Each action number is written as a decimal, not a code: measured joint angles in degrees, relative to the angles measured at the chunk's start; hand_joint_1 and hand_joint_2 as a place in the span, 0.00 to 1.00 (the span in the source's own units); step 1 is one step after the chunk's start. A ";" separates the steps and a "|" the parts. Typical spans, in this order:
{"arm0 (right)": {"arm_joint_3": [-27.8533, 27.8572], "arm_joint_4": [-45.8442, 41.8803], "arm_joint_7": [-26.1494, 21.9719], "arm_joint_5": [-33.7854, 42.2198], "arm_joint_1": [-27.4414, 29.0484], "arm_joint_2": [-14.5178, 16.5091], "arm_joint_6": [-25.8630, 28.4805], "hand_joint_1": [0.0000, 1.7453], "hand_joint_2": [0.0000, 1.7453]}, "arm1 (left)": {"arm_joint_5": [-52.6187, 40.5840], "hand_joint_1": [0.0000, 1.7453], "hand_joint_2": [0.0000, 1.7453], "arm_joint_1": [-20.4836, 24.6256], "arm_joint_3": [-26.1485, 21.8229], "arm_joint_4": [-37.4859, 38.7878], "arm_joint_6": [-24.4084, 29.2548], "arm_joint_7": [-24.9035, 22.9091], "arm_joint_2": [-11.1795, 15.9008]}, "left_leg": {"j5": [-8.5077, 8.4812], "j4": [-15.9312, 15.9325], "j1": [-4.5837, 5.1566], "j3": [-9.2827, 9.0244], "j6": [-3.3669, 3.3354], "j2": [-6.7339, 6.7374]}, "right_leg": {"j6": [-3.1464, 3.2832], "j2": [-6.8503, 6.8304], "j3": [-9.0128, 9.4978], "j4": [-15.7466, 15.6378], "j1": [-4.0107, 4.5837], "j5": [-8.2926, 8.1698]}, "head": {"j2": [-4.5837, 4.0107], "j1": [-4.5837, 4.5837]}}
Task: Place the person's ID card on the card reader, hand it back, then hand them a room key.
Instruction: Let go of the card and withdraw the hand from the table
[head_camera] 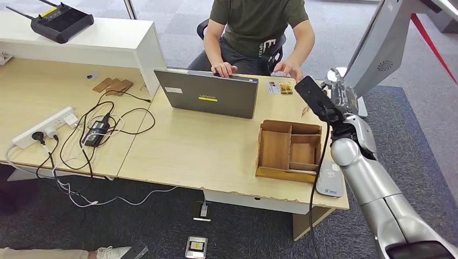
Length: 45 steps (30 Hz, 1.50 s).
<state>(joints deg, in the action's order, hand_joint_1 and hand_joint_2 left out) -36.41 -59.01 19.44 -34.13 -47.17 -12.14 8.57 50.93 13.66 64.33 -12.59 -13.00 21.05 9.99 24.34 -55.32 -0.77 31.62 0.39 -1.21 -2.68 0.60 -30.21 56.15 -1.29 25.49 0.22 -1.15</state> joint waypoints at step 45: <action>39.96 26.61 -18.21 69.44 38.16 -7.04 7.65 0.00 1.00 | 5.69 0.00 1.00 -6.80 -1.08 0.02 5.36 4.17 0.88 | 0.54 0.07 -0.22 -0.29 0.09 -0.14 | 0.14 -0.08 0.34 -0.27 0.23 0.42 | 0.00 -0.02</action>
<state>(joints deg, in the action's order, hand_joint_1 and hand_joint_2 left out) 3.54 -32.40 1.23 35.31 -9.01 -19.17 16.22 56.61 6.85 63.25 -12.57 -7.65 25.22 10.87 24.88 -55.26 -0.98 31.34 0.47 -1.35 -2.54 0.52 -29.87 55.87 -1.06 25.91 0.22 -1.17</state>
